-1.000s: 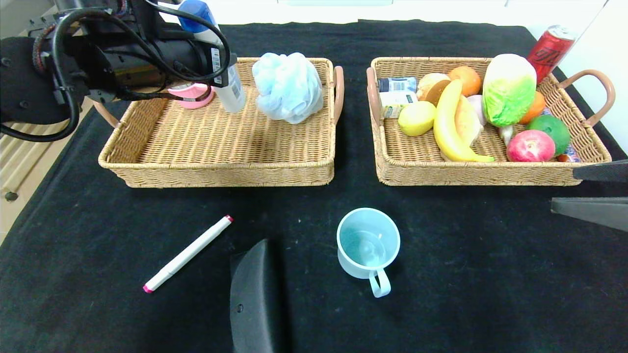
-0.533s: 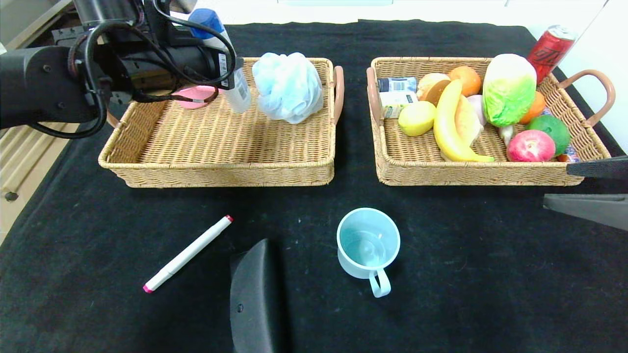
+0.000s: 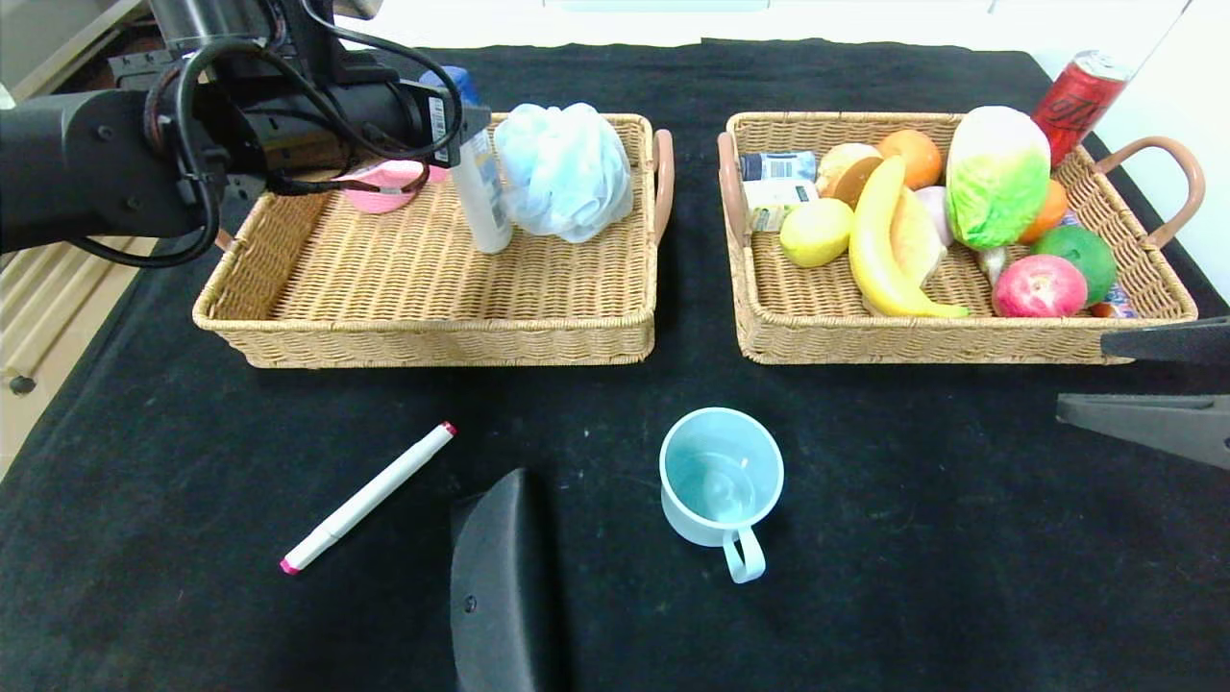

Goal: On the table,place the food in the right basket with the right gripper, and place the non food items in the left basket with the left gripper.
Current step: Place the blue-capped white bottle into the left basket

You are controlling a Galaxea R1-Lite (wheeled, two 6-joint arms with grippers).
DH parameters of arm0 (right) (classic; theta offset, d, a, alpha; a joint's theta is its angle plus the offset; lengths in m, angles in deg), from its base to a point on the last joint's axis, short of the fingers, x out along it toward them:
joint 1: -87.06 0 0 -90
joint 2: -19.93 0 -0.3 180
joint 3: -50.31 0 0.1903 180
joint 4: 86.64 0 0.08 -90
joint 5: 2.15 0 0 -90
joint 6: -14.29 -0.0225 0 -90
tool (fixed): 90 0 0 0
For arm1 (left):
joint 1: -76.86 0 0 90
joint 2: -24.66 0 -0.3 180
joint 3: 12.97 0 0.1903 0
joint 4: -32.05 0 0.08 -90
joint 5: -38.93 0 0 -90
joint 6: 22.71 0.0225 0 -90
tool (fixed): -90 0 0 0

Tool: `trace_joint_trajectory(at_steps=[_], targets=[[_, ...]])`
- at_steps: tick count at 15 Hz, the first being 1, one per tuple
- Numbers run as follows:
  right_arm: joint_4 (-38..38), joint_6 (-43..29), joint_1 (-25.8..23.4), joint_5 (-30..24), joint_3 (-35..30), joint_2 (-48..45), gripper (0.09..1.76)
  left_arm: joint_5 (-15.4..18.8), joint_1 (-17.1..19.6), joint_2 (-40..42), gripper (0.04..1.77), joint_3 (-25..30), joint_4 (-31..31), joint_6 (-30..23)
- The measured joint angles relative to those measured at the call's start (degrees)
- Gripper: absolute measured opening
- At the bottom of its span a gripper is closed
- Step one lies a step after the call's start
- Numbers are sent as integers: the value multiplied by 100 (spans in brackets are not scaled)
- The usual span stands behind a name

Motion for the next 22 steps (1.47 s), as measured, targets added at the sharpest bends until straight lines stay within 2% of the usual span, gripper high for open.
trace_joint_trajectory(at_steps=[6,9,14,18,22], targets=[[-4,-2,1,5,6,-18,171,-72,-16,52,144,-17,65,6],[-2,-2,1,2,9,-11,171,-96,-35,256,152,24,152,22],[-2,-2,1,7,17,0,171,-240,-157,837,161,61,731,4],[-4,-2,1,11,17,9,171,-783,-667,1353,165,69,1496,34],[-2,-2,1,18,26,11,171,-1320,-1179,1740,168,69,2571,-44]])
